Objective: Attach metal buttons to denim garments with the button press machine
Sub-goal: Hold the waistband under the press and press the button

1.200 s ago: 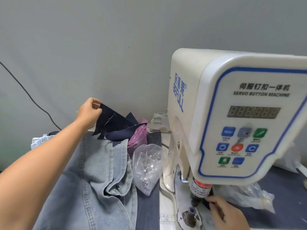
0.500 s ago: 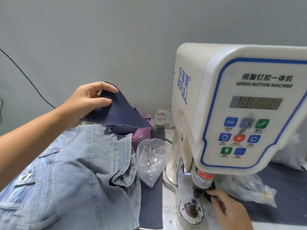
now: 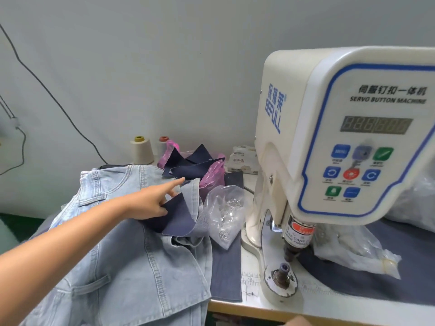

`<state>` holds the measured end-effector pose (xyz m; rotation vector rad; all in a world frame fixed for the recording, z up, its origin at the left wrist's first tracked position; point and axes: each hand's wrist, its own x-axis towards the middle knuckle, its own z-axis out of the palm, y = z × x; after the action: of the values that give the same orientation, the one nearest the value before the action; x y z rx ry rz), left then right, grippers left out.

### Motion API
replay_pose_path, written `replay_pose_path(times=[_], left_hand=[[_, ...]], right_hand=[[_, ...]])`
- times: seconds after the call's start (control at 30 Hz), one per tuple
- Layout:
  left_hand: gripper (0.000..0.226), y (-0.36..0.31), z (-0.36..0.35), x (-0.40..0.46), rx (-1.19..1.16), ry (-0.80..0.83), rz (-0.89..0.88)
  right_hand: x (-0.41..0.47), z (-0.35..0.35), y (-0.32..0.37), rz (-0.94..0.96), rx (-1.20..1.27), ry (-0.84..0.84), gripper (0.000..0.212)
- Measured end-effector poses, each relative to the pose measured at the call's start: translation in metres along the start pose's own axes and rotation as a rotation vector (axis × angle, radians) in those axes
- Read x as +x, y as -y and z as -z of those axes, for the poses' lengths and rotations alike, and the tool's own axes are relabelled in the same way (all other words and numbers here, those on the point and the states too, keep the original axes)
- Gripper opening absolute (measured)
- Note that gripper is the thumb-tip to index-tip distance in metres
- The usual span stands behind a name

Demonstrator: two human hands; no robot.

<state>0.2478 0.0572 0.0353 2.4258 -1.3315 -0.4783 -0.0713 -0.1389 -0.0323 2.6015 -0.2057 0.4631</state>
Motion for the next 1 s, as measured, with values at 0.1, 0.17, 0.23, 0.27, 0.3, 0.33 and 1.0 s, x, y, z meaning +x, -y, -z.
replay_pose_path(times=[0.1, 0.17, 0.23, 0.27, 0.3, 0.33, 1.0], left_hand=[[0.088, -0.001, 0.011, -0.002, -0.047, -0.045, -0.017], [0.088, -0.004, 0.018, 0.0, 0.034, -0.031, -0.026], [0.089, -0.007, 0.02, 0.002, 0.145, 0.014, -0.024], [0.089, -0.009, 0.02, 0.004, 0.188, 0.032, -0.025], [0.089, -0.01, 0.021, 0.007, 0.206, 0.044, -0.026], [0.088, -0.011, 0.023, 0.008, 0.204, 0.056, -0.023], [0.022, -0.009, 0.02, 0.062, 0.584, -0.205, -0.076]], right_hand=[[0.011, 0.031, 0.063, -0.217, 1.015, -0.243, 0.052], [0.036, 0.044, 0.084, -0.3, 1.334, -0.428, 0.028], [0.061, 0.05, 0.087, -0.317, 1.446, -0.424, 0.02], [0.078, 0.054, 0.088, -0.352, 1.483, -0.371, 0.021], [0.098, 0.054, 0.087, -0.381, 1.503, -0.31, 0.023], [0.114, 0.054, 0.088, -0.391, 1.458, -0.24, 0.026], [0.171, 0.0, 0.111, -0.633, 1.403, 0.172, 0.005]])
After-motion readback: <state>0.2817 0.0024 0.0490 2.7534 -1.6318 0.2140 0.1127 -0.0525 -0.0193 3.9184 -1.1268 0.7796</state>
